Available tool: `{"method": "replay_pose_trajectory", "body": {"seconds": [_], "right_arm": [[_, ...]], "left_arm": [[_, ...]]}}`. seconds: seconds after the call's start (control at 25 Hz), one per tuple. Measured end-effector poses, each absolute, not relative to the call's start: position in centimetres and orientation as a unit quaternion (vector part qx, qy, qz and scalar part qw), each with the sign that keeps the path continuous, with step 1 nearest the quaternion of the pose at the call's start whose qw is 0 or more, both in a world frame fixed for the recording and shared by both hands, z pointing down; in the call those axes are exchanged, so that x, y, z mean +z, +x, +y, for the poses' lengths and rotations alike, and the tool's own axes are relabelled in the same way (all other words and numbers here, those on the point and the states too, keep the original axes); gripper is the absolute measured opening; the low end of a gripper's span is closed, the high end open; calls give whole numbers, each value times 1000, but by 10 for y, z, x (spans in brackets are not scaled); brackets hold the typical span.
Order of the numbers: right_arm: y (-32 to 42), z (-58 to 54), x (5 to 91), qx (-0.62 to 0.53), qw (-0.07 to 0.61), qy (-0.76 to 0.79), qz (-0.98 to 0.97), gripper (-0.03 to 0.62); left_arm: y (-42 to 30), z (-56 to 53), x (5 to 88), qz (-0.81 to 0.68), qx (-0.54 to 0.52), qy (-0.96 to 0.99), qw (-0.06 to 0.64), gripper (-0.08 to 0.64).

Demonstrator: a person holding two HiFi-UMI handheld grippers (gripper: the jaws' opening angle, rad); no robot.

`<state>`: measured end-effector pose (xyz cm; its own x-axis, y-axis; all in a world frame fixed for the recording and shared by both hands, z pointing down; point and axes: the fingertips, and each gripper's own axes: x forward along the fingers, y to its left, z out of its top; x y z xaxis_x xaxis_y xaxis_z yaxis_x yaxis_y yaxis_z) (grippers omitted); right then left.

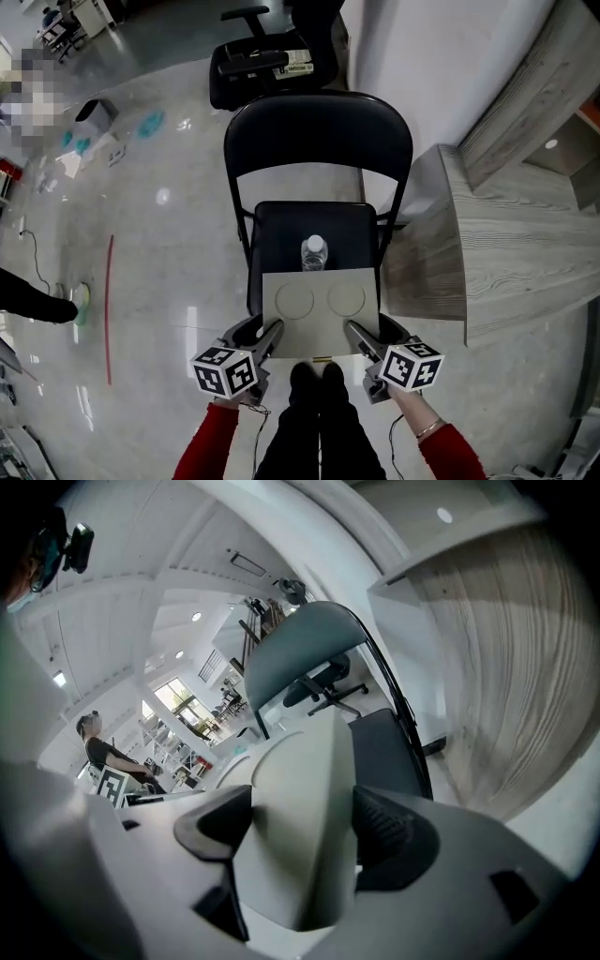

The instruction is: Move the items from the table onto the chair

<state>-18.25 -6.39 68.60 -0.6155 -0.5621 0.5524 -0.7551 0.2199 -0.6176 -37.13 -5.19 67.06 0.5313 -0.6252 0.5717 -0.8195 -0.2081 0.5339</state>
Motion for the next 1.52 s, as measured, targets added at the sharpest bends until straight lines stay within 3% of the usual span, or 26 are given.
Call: {"method": "replay_pose_trajectory", "body": {"seconds": [0.52,1.52], "right_arm": [[-185,-87,831,453,119,422,-776,350],[-188,-98,841,449,124,408,-785,353]], "left_arm": [[-372,-73,815,-475,131,765,414,198],[-375,-86,822,-492,103,765,402,199]]}}
